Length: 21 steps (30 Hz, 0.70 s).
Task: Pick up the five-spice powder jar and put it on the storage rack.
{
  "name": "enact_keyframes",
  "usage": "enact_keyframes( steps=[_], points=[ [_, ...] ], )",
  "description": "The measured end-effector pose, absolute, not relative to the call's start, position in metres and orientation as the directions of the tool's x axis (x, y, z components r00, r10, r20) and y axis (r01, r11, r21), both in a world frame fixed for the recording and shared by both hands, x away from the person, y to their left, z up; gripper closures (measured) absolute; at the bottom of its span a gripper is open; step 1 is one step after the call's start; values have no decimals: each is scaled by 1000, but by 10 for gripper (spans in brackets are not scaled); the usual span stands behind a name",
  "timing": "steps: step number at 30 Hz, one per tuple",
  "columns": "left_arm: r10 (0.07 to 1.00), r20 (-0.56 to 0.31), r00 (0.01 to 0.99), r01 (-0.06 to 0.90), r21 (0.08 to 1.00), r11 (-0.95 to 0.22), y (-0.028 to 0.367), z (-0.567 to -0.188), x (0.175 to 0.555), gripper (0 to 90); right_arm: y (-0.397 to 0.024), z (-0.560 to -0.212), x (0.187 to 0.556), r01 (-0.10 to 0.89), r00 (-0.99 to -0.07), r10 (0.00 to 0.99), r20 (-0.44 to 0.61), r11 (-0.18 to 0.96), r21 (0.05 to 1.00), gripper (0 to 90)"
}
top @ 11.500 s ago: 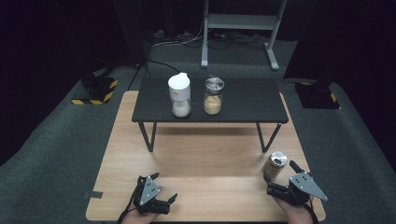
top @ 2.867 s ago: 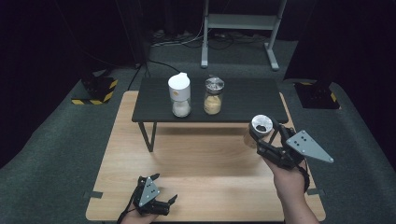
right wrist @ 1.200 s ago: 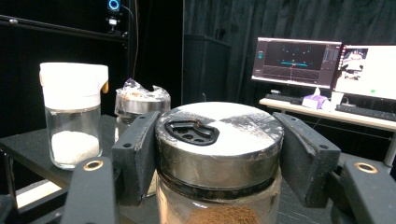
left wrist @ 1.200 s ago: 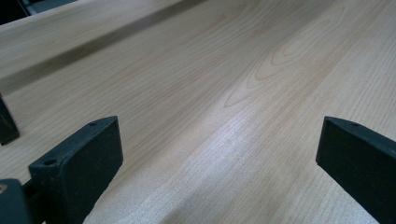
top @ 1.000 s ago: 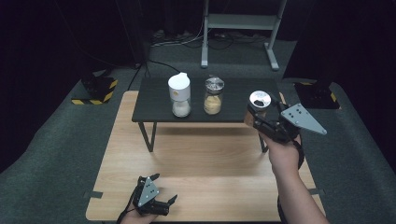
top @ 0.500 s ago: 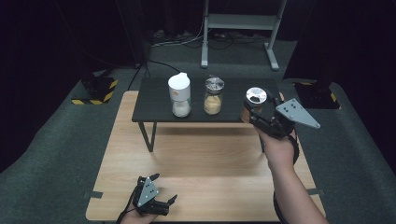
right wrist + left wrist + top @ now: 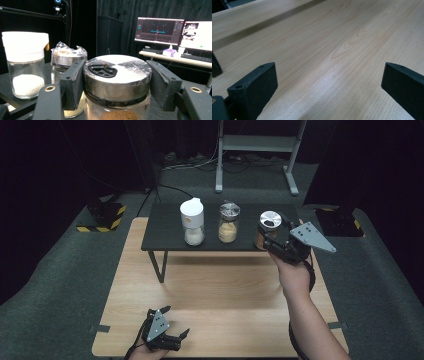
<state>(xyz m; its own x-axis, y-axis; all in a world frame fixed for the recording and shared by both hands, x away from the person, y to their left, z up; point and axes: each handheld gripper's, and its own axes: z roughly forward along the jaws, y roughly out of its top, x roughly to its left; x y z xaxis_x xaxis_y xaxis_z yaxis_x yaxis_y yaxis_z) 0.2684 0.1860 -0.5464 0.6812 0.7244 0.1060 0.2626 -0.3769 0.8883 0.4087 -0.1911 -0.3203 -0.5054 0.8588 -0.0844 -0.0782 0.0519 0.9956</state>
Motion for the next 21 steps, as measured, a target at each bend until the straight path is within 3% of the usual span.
enact_keyframes(
  steps=[21],
  points=[
    [723, 101, 683, 261, 891, -371, 187, -546, 268, 7, -182, -323, 430, -53, -494, 867, -61, 40, 998, 343]
  ],
)
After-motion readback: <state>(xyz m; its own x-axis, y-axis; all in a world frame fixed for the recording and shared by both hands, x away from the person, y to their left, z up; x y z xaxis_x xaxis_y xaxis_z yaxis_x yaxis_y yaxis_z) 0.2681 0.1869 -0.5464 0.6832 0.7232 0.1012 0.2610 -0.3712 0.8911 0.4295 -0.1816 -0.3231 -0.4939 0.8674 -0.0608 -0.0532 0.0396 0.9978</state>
